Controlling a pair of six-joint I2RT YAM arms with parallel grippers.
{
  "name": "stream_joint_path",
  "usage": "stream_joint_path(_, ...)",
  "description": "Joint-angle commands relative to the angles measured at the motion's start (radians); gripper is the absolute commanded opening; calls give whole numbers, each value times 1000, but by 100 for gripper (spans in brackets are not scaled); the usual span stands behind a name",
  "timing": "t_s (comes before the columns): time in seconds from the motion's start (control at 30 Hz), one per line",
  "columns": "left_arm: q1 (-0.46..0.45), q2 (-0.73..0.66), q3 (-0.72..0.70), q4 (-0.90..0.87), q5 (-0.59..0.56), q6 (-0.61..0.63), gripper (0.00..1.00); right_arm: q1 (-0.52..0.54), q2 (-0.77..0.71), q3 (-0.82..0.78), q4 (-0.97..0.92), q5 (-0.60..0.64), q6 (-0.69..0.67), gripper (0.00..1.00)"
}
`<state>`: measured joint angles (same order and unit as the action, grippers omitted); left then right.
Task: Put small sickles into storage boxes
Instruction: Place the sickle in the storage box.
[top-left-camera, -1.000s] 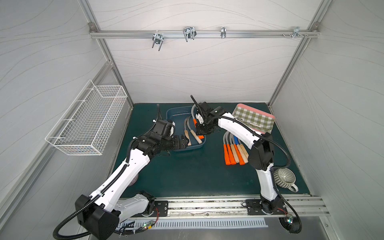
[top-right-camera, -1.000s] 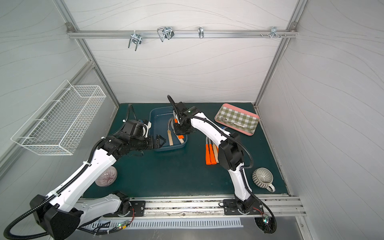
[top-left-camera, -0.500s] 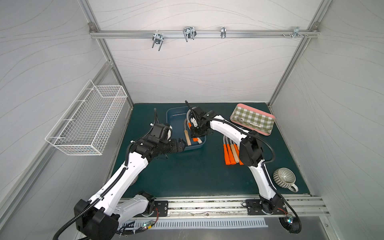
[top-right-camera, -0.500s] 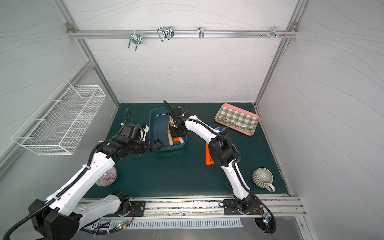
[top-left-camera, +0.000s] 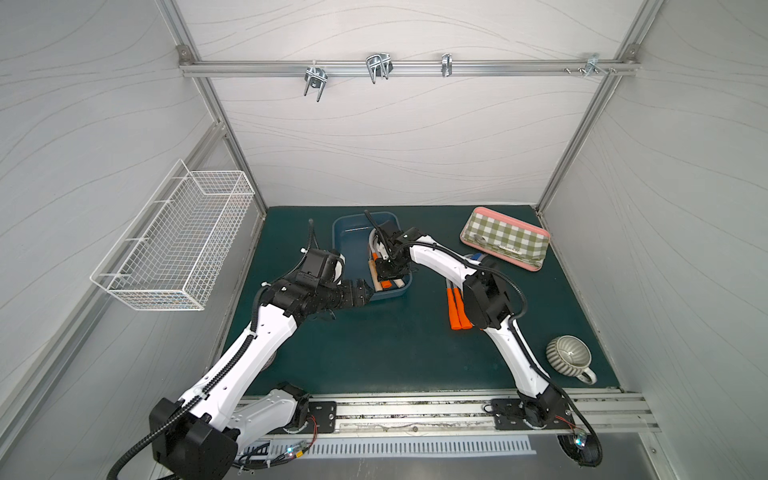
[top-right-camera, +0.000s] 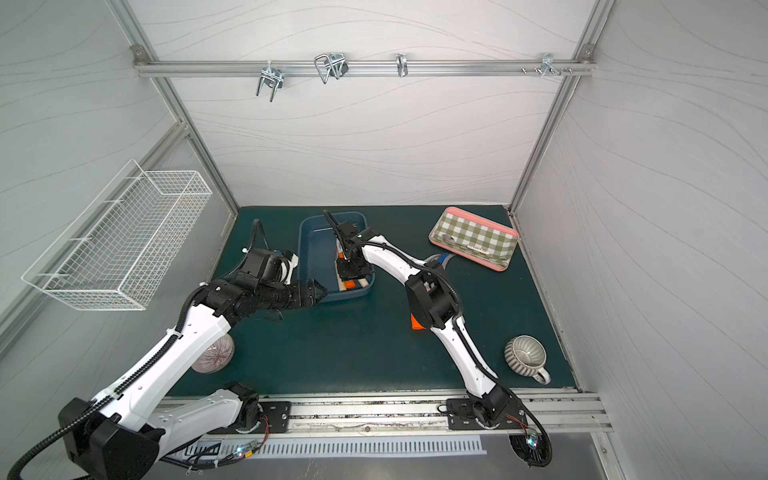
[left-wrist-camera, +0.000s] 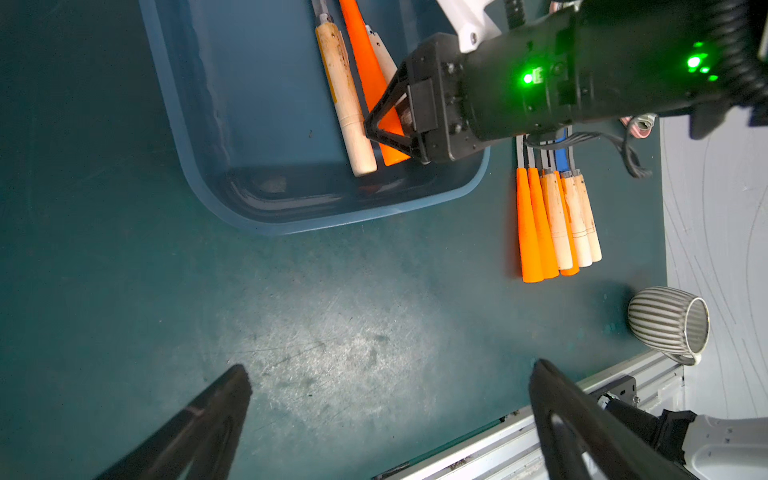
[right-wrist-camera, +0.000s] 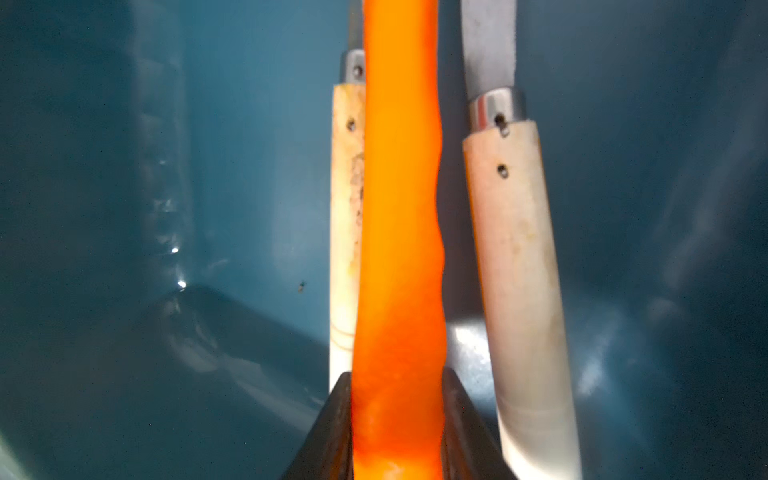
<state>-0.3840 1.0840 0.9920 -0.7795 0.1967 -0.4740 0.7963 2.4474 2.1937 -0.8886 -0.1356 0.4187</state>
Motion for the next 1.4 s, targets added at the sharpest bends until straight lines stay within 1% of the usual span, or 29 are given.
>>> stream_joint_path(0.0, 8, -10, 7, -2, 14, 5, 99, -2, 28, 32, -4, -3, -12, 29)
stream_joint_path(0.23, 10, 2, 26, -9, 24, 15, 99, -11, 16, 52, -16, -13, -14, 44)
stream_joint_path(0.43, 10, 6, 46, -18, 30, 20, 99, -8, -27, 46, -32, -20, -2, 52)
stream_joint_path(0.77, 10, 2, 66, -29, 48, 14, 99, -3, -179, -68, -16, -25, 10, 79)
stream_joint_path(0.83, 9, 2, 68, -29, 56, 10, 99, -4, -205, -88, -17, -27, 9, 86)
stream_joint_path(0.9, 8, 0, 68, -27, 62, 5, 99, -5, -233, -108, -20, -32, 8, 96)
stream_joint_path(0.93, 8, 1, 68, -25, 66, 2, 99, -4, -243, -116, -23, -31, 4, 99)
stream_joint_path(1.13, -1, 1, 73, -14, 88, -18, 99, -6, -316, -155, -43, -36, 3, 99)
stream_joint_path(1.37, -50, 14, 89, -9, 79, -30, 99, -12, -425, -252, -70, -10, 28, 99)
